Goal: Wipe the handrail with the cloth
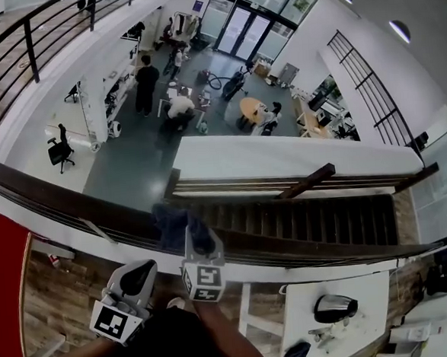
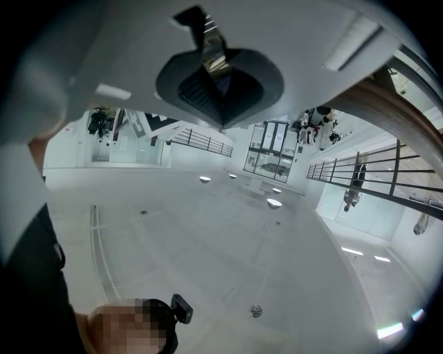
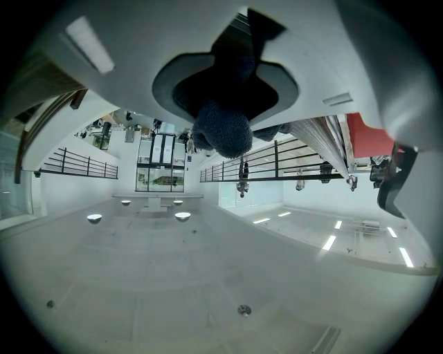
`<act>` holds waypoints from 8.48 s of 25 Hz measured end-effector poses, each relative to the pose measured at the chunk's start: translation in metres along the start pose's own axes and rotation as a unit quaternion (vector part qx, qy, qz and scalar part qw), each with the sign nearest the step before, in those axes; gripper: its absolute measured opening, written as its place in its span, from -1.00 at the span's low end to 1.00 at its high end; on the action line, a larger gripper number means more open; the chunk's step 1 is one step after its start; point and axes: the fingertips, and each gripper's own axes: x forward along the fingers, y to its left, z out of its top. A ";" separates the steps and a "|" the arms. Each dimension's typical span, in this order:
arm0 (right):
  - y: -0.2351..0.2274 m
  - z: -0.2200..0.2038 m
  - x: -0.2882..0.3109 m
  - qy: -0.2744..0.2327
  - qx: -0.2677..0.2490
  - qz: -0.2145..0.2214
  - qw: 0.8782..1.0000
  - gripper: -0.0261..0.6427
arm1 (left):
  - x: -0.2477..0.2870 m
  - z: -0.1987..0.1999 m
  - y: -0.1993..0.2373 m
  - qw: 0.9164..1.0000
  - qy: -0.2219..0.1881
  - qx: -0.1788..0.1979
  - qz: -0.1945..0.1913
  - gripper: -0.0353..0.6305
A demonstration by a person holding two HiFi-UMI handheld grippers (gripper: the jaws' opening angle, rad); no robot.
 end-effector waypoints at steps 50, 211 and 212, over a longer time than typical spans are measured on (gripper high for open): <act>-0.129 -0.025 -0.054 -0.014 0.017 -0.073 0.997 -0.64 | 0.044 -0.028 -0.079 1.000 0.011 0.002 -0.028 -0.89; 0.049 -0.186 0.074 0.161 0.021 0.075 0.984 -0.65 | -0.112 0.000 0.050 0.981 0.016 -0.023 0.193 -0.89; 0.047 -0.186 0.072 0.160 0.021 0.073 0.984 -0.65 | -0.112 -0.003 0.047 0.981 0.019 -0.023 0.193 -0.89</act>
